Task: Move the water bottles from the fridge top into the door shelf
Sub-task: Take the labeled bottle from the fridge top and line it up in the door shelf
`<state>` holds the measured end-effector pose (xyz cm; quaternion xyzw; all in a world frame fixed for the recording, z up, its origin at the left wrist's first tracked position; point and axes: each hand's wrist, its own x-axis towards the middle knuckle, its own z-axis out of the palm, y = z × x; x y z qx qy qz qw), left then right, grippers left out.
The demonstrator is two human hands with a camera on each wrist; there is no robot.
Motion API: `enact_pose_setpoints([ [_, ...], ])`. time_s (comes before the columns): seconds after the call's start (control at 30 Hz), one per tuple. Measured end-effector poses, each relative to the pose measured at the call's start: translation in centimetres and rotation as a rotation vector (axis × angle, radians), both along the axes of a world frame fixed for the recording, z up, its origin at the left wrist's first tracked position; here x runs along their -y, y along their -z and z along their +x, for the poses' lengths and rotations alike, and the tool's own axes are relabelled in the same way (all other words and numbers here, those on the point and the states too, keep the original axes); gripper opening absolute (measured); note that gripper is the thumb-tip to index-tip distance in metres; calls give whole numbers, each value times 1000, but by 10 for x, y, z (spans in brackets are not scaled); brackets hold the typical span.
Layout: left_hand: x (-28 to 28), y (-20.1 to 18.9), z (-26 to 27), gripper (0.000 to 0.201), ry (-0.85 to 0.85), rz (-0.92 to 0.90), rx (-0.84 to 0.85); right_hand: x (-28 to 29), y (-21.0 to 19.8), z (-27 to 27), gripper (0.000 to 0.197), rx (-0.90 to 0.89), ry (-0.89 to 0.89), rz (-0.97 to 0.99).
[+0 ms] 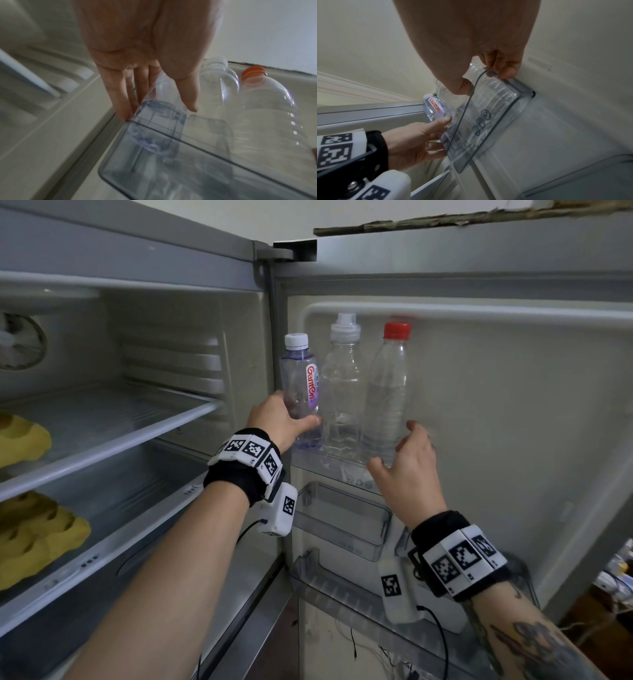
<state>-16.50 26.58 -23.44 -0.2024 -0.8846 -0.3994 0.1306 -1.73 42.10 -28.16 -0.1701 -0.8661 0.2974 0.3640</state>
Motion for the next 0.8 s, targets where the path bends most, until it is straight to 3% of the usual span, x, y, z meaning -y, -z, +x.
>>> enact_pose_setpoints([
  [0.23, 7, 6, 8, 52, 28, 89, 127, 5, 2, 2, 71, -29, 23, 17],
  [0.43, 6, 8, 20, 42, 1, 140, 137, 8, 2, 4, 70, -40, 32, 41],
  [0.8, 14, 21, 25, 72, 2, 107, 152, 12, 5, 3, 69, -50, 60, 52],
])
